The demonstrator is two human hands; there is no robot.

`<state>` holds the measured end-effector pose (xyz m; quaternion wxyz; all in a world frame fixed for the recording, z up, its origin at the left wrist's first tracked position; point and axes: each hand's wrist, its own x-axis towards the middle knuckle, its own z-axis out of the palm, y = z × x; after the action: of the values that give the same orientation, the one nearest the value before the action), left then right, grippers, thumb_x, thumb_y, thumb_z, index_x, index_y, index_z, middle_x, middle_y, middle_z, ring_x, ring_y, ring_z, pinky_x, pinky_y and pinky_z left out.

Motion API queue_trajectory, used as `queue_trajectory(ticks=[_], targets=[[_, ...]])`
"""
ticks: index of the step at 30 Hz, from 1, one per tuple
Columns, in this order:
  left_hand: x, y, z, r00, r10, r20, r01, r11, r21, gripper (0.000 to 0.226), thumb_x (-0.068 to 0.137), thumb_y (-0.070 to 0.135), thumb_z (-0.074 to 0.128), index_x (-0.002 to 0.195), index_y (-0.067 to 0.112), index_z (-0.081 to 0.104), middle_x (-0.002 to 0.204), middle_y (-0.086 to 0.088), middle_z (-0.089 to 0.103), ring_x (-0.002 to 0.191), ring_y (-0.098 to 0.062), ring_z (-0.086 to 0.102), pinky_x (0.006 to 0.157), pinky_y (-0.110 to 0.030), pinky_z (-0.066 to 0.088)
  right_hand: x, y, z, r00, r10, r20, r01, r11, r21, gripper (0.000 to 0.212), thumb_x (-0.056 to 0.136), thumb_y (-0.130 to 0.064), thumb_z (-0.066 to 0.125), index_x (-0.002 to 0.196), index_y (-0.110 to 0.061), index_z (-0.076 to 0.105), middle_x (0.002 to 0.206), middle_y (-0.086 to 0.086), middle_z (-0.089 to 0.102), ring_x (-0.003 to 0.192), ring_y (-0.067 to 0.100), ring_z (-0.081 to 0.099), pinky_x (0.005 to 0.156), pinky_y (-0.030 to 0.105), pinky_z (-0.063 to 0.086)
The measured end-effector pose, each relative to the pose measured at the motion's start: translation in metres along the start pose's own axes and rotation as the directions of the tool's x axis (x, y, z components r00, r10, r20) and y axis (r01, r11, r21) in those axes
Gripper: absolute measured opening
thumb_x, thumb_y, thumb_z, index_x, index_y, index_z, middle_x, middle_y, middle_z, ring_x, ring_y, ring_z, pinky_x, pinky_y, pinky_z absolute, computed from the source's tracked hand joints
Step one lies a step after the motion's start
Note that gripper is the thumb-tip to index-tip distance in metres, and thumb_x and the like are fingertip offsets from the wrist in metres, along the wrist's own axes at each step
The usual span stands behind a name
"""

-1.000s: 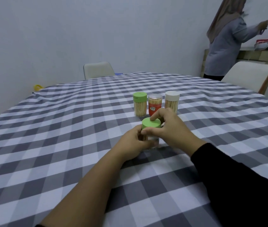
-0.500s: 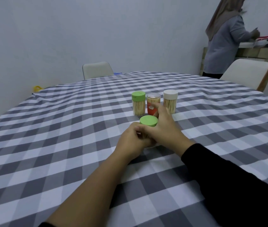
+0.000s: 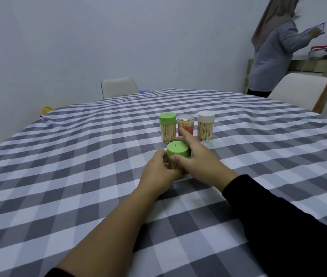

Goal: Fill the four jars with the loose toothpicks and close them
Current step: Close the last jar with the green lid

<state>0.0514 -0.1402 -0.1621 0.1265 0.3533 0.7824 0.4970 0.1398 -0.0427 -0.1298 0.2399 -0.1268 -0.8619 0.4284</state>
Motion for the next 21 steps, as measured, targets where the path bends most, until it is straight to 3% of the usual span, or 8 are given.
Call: queue_trajectory(ticks=[3,5,7,12,14,16,18,21], targets=[[-0.001,0.002,0.004,0.999,0.004,-0.045,-0.003,0.999,0.035,0.04,0.073,0.024,0.075,0.102,0.026,0.048,0.096,0.005,0.064,0.085,-0.013,0.062,0.072,-0.034,0.055,0.0,0.003,0.01,0.992,0.014,-0.127,-0.013,1.0,0.007,0.077,0.083,-0.02,0.07,0.145,-0.025,0.026,0.136,0.001,0.044,0.12,0.012,0.044,0.098,0.023,0.037],[-0.004,0.003,0.006,0.997,0.007,-0.083,-0.004,0.999,0.043,0.034,0.076,0.023,0.071,0.095,0.027,0.044,0.089,0.005,0.061,0.08,-0.014,0.059,0.064,-0.031,0.05,0.0,0.003,0.019,0.973,0.004,-0.232,-0.01,1.0,-0.022,0.074,0.079,-0.025,0.074,0.14,-0.022,0.033,0.134,0.002,0.042,0.114,0.009,0.041,0.094,0.02,0.034],[-0.005,0.004,0.005,0.996,-0.001,-0.087,0.004,0.999,0.038,0.035,0.075,0.024,0.071,0.095,0.028,0.043,0.088,0.006,0.06,0.08,-0.015,0.06,0.065,-0.033,0.052,-0.001,0.004,0.023,0.963,-0.003,-0.268,0.0,1.0,-0.014,0.075,0.076,-0.028,0.076,0.138,-0.022,0.035,0.131,0.001,0.041,0.112,0.008,0.04,0.092,0.017,0.031],[-0.004,0.0,-0.011,0.992,-0.015,0.127,0.027,0.995,-0.095,0.053,0.075,0.02,0.078,0.12,0.022,0.051,0.104,0.01,0.066,0.092,-0.004,0.065,0.079,-0.023,0.055,-0.007,0.006,0.009,0.997,0.024,-0.078,-0.006,0.975,0.22,0.08,0.084,-0.021,0.069,0.147,-0.031,0.021,0.126,-0.017,0.044,0.117,0.001,0.046,0.094,0.016,0.038],[-0.004,-0.001,-0.012,0.995,-0.005,0.102,0.014,0.996,-0.087,0.046,0.076,0.023,0.077,0.117,0.023,0.056,0.102,0.009,0.069,0.091,-0.004,0.066,0.079,-0.023,0.055,-0.007,0.007,0.009,0.996,0.037,-0.085,-0.017,0.972,0.234,0.077,0.086,-0.018,0.066,0.147,-0.03,0.021,0.125,-0.016,0.047,0.117,0.002,0.048,0.091,0.013,0.04],[-0.003,-0.002,-0.009,0.999,-0.007,0.032,0.008,0.999,-0.044,0.04,0.074,0.022,0.077,0.108,0.024,0.056,0.097,0.006,0.069,0.086,-0.007,0.066,0.073,-0.024,0.055,-0.005,0.005,0.015,0.98,0.047,-0.191,-0.018,0.989,0.148,0.076,0.08,-0.023,0.073,0.143,-0.027,0.031,0.121,-0.011,0.045,0.115,0.005,0.047,0.09,0.011,0.039],[-0.002,-0.003,-0.007,1.0,-0.006,0.005,0.006,1.0,-0.017,0.04,0.071,0.02,0.078,0.103,0.024,0.055,0.094,0.006,0.068,0.084,-0.011,0.065,0.074,-0.031,0.057,-0.002,0.004,0.02,0.959,0.058,-0.277,-0.037,0.996,0.082,0.081,0.071,-0.03,0.081,0.138,-0.025,0.035,0.12,-0.007,0.038,0.116,0.009,0.043,0.099,0.022,0.038],[-0.001,-0.004,-0.008,0.999,0.0,0.047,0.001,1.0,-0.012,0.041,0.073,0.022,0.078,0.107,0.024,0.055,0.096,0.008,0.067,0.085,-0.007,0.065,0.071,-0.025,0.056,0.0,0.002,0.01,0.99,0.053,-0.13,-0.038,0.992,0.117,0.097,0.075,-0.031,0.077,0.148,-0.031,0.013,0.134,-0.01,0.03,0.119,0.001,0.037,0.101,0.02,0.032]])
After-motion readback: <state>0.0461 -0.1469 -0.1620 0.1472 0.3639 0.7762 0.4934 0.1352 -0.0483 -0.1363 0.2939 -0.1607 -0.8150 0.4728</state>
